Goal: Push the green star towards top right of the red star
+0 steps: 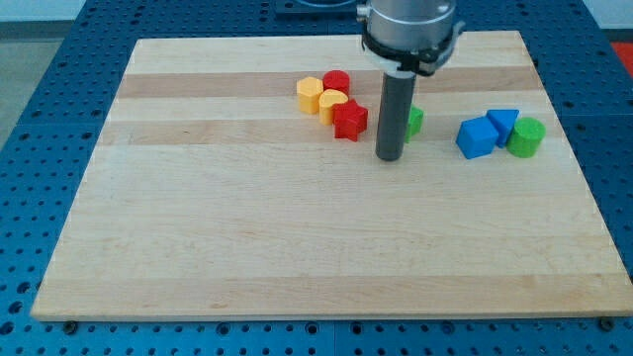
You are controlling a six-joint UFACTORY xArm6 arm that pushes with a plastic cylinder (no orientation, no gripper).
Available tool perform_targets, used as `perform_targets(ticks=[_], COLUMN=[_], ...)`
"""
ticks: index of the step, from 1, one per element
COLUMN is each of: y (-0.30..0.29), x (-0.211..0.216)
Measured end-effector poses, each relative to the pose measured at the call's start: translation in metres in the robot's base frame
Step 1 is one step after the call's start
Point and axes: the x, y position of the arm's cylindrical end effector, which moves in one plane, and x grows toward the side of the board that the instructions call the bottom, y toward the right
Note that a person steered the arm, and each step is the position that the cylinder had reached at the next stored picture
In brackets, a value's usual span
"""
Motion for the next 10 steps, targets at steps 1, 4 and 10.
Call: perform_targets(ticks=[1, 4, 10], y=[0.007, 0.009, 0.046], x=[0.008, -0.044, -0.052])
